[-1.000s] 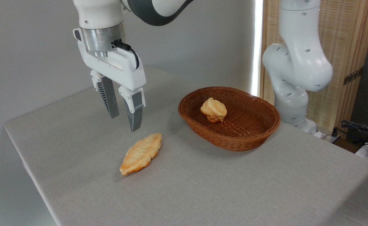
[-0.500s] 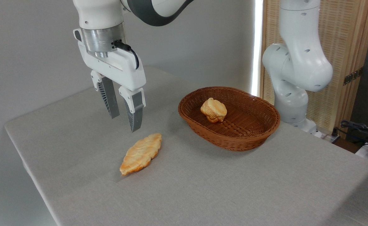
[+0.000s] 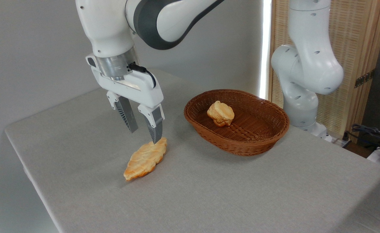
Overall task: Put bread into the basket
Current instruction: 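Lower the open gripper onto the flat golden pastry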
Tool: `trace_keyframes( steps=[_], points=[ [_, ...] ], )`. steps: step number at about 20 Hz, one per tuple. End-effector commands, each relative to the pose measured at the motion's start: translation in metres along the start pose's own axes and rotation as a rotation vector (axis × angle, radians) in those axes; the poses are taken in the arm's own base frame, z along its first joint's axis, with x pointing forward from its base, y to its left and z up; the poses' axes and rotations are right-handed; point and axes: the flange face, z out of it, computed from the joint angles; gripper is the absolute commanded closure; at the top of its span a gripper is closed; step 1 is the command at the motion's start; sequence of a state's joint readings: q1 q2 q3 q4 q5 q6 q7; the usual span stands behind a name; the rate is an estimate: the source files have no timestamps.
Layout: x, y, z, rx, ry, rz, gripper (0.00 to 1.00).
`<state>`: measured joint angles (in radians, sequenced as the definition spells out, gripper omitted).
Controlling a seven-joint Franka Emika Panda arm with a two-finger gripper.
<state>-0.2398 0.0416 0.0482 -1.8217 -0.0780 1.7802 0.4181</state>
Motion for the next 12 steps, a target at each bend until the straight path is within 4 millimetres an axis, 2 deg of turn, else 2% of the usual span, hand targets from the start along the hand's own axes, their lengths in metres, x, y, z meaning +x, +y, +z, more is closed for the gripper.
trace_keyframes(
  steps=[1,7,12],
  points=[
    [0.001,0.012,0.023,-0.001,0.024,-0.064,0.00],
    [0.006,0.012,0.049,0.014,0.058,-0.091,0.00],
    [0.013,0.015,0.063,0.015,0.052,-0.080,0.00]
  ],
)
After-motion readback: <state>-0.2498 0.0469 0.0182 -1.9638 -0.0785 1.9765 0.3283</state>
